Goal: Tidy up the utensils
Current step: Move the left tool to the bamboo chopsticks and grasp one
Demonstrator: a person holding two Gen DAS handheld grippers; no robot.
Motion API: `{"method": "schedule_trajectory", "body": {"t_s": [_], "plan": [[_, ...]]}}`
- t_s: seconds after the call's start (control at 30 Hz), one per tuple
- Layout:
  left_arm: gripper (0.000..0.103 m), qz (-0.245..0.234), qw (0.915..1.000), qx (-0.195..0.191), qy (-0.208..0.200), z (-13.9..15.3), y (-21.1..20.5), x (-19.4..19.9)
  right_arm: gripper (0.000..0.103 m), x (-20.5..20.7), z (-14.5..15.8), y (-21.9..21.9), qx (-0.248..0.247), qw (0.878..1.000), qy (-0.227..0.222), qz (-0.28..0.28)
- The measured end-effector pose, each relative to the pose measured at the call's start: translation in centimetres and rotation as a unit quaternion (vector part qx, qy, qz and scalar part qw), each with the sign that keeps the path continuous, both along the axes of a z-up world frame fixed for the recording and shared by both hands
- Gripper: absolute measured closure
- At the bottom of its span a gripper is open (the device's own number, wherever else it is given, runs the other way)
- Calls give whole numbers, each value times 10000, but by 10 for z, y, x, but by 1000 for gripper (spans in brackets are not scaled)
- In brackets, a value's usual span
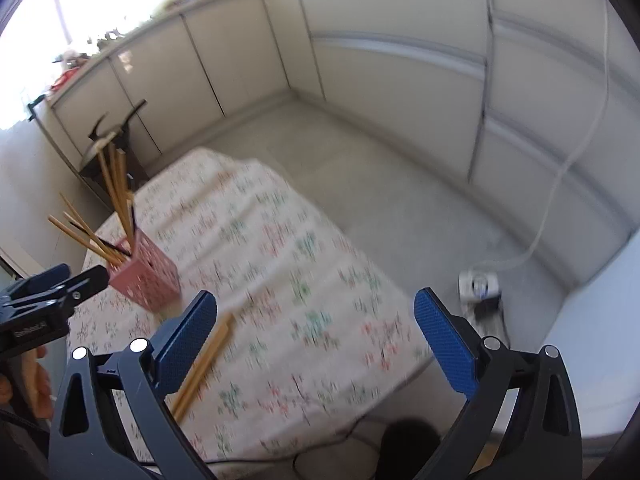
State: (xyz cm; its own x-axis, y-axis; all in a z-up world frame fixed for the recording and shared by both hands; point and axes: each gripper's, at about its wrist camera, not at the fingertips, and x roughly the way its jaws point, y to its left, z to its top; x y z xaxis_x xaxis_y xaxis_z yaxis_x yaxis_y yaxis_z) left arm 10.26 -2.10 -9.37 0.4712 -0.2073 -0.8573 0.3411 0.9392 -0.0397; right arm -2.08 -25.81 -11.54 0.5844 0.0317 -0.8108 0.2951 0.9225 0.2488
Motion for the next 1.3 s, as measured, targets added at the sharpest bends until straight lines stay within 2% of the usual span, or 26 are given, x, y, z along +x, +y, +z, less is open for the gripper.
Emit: {"method": "schedule_trajectory", "body": {"t_s": [0.07, 0.17, 0.23, 0.3, 0.4, 0.53, 0.9, 0.97, 1.07, 1.13, 1.17, 1.23, 1.3], "plan": [[7, -85, 9986, 78, 510, -29, -11, 7, 7, -6, -21, -9, 244, 9988, 414, -126], [7, -62, 9948, 247, 990, -66, -23, 19, 7, -11, -47, -17, 782, 9925, 928, -162], [7, -26, 9919, 266, 1244, -86, -31, 26, 7, -14, -51, -19, 948, 9904, 987, -197], [7, 35, 9900, 288, 1379, -97, -37, 32, 7, -17, -51, -20, 901, 9912, 940, -219], [10, 240, 9893, 476, 1355, -110, -44, 41, 7, -16, -50, -21, 1014, 9902, 948, -172], [22, 500, 9860, 629, 1461, -126, -42, 50, 7, -14, -57, -23, 1198, 9861, 1150, -72], [26, 1099, 9822, 499, 1437, -140, -12, 60, 7, -10, -57, -12, 1208, 9854, 1189, 146], [31, 1057, 9829, 510, 1421, -141, -8, 58, 7, -10, -58, -9, 1202, 9853, 1202, 169], [49, 941, 9845, 459, 1407, -136, -1, 52, 7, -6, -58, -1, 1184, 9852, 1215, 257], [66, 774, 9865, 396, 1386, -135, 2, 51, 7, -4, -58, 5, 1188, 9849, 1216, 336], [70, 683, 9873, 363, 1388, -135, 3, 50, 7, -2, -57, 9, 1171, 9849, 1213, 388], [90, 553, 9887, 296, 1363, -133, 4, 48, 7, 1, -58, 15, 1112, 9856, 1201, 430], [94, 474, 9905, 283, 1256, -129, 9, 45, 7, 5, -58, 21, 1059, 9866, 1174, 408]]}}
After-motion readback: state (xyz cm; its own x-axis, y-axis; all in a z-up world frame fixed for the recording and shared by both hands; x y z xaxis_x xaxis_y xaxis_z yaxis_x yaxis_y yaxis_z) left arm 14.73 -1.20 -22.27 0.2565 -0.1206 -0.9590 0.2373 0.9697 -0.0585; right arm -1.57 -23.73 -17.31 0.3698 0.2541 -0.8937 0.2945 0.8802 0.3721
